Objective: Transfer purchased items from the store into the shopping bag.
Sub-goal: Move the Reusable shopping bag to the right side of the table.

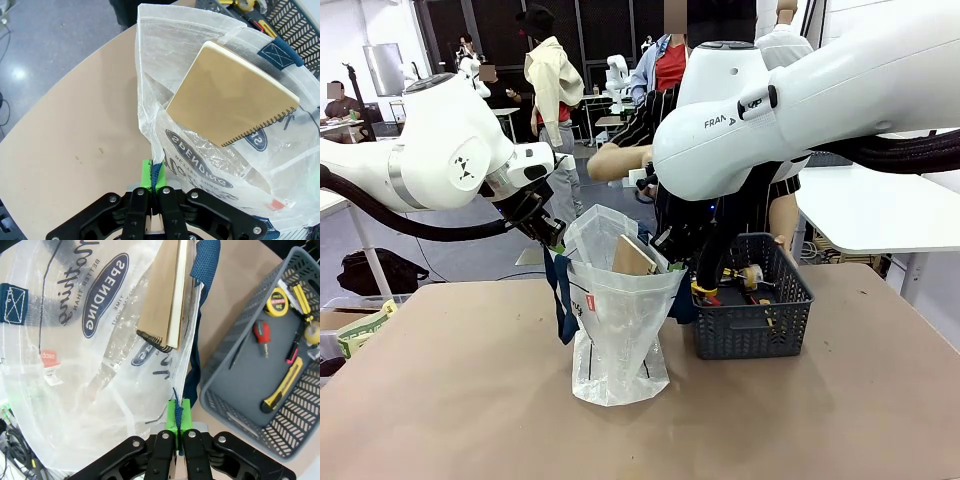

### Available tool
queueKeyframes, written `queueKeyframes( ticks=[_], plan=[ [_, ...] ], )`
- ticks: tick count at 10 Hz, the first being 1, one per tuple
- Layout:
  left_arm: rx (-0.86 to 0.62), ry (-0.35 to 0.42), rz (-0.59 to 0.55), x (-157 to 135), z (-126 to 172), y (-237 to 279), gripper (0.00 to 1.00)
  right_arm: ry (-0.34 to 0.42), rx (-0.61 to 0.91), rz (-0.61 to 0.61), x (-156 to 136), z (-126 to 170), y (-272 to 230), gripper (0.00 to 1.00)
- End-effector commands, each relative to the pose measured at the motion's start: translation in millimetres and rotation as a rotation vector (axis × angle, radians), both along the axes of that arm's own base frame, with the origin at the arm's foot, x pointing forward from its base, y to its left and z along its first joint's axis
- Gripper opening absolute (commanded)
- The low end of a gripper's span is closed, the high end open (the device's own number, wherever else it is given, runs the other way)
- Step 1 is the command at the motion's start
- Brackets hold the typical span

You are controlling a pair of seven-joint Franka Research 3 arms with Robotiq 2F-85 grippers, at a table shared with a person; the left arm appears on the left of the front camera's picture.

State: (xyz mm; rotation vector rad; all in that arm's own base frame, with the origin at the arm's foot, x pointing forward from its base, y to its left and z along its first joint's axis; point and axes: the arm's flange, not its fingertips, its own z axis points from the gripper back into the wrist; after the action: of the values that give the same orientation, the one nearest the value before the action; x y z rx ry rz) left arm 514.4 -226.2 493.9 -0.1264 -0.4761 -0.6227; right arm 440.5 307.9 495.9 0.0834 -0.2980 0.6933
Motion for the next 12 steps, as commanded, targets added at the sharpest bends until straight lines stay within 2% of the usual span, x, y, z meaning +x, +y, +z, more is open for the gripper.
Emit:
queueKeyframes(
  ticks=[1, 12],
  plan=[
    [-0.002, -0.009, 0.003, 1.3, 1.4, 1.8, 0.0, -0.004, 0.008, -0.003, -2.2, 0.5, -3.2, 0.0],
    [-0.002, -0.009, 0.003, 1.3, 1.4, 1.8, 0.0, -0.004, 0.008, -0.003, -2.2, 0.5, -3.2, 0.0]
  ],
)
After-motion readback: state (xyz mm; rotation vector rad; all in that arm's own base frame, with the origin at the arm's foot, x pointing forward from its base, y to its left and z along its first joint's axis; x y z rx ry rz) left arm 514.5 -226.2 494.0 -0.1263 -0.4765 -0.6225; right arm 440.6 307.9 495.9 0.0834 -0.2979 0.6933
